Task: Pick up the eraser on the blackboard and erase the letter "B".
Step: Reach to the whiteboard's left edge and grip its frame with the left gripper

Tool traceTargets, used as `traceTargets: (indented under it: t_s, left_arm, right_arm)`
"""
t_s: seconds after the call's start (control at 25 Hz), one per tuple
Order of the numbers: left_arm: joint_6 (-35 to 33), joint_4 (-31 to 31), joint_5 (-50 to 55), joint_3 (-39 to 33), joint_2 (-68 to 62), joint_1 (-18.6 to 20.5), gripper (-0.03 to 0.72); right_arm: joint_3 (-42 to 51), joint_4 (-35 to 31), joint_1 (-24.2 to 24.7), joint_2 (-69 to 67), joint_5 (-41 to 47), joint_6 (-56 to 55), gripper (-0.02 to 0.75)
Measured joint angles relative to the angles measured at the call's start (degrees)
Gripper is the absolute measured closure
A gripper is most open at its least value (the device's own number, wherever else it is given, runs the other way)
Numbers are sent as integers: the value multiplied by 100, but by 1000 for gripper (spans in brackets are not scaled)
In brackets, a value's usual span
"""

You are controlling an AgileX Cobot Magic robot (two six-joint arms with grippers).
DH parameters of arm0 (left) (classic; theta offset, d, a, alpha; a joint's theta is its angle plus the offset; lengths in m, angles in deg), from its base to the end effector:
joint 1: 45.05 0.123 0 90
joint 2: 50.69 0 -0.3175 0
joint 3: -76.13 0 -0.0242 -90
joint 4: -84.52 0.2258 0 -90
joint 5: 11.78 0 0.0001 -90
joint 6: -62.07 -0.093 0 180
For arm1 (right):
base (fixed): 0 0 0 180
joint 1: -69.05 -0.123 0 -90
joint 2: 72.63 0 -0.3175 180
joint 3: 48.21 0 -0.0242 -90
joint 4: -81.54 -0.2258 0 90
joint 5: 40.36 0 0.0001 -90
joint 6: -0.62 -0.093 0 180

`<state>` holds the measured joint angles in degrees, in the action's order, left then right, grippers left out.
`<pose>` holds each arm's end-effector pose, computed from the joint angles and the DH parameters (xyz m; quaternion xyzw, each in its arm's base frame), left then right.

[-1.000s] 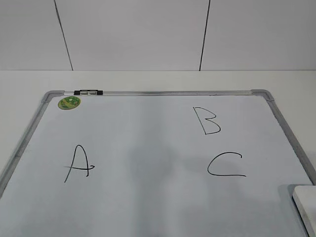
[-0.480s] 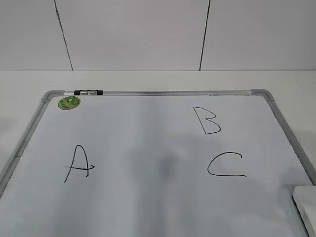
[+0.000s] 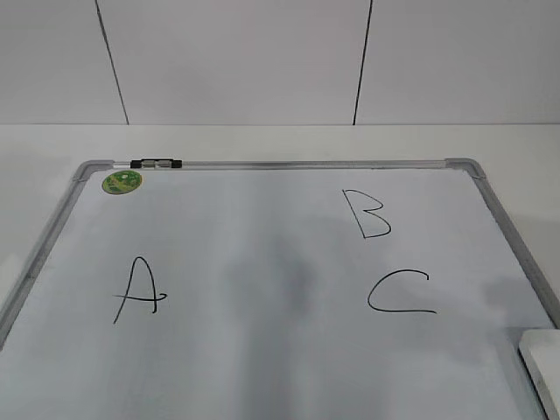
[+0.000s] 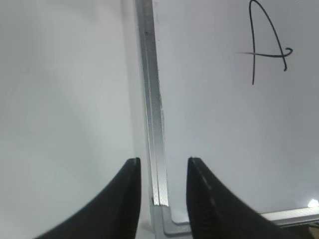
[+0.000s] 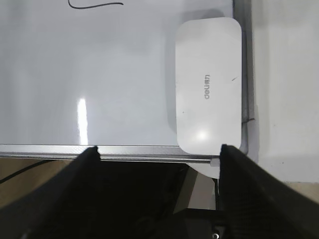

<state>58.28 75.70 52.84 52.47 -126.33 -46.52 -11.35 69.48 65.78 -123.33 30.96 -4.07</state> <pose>0.1734 -0.0173 0.3296 0.0224 0.9873 -0.0706 0.1409 0.0557 0.0216 0.3176 0.0270 0.9774 0.1164 0.1746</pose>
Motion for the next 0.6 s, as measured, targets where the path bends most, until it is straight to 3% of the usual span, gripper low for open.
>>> traceTargets:
  t_s: [0.36, 0.6]
  left_arm:
    - [4, 80, -419, 1064, -1991, -141, 454]
    - [13, 481, -512, 1500, -2906, -322, 454]
  right_arm:
    - [-5, 73, 0, -109, 0, 0, 169]
    - [-5, 86, 0, -122, 0, 0, 169]
